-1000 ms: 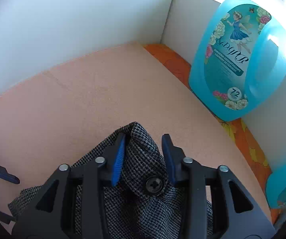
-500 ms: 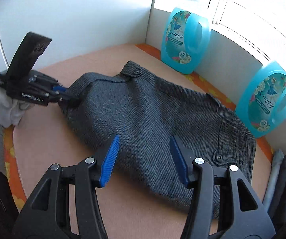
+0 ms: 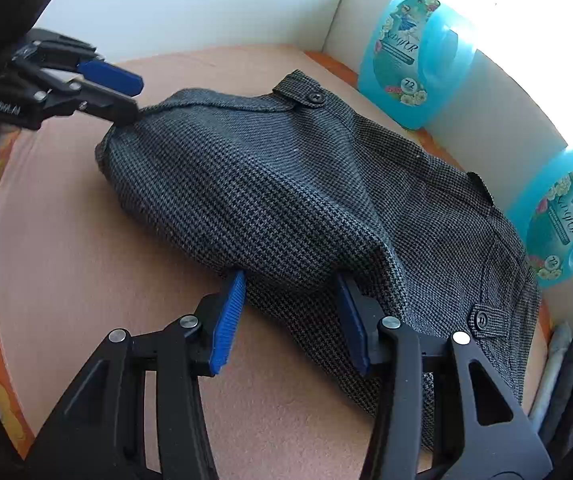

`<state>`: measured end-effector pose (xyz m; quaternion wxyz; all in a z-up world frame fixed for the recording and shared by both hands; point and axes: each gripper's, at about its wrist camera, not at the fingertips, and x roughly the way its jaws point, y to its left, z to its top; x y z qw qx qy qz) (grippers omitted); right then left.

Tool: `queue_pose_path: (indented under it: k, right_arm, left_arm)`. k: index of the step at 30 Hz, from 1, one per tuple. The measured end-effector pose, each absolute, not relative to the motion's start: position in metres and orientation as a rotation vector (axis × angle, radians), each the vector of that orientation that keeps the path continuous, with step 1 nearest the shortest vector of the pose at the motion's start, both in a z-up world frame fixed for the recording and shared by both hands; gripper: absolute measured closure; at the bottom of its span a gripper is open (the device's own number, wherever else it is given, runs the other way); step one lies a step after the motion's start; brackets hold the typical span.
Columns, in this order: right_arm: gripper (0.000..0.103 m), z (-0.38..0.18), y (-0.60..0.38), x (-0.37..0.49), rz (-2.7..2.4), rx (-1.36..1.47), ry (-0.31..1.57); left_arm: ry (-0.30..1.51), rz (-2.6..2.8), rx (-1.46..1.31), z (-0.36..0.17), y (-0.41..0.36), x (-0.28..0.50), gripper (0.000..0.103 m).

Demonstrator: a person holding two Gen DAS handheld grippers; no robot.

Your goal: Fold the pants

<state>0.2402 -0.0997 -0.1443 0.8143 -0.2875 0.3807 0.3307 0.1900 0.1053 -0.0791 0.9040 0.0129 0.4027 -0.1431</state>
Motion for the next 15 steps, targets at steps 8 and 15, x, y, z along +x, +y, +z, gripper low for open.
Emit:
queue_pose_path:
  k: [8,15]
  right_arm:
    - [0.061,-0.147,-0.111,0.288,0.772,-0.413,0.948]
    - [0.061,-0.139,-0.131,0.294,0.825,-0.272,0.986]
  left_arm:
    - [0.780,-0.473,0.234,-0.070,0.034,0.177,0.059]
    - [0.869,-0.453,0.315,-0.100,0.008,0.221,0.067]
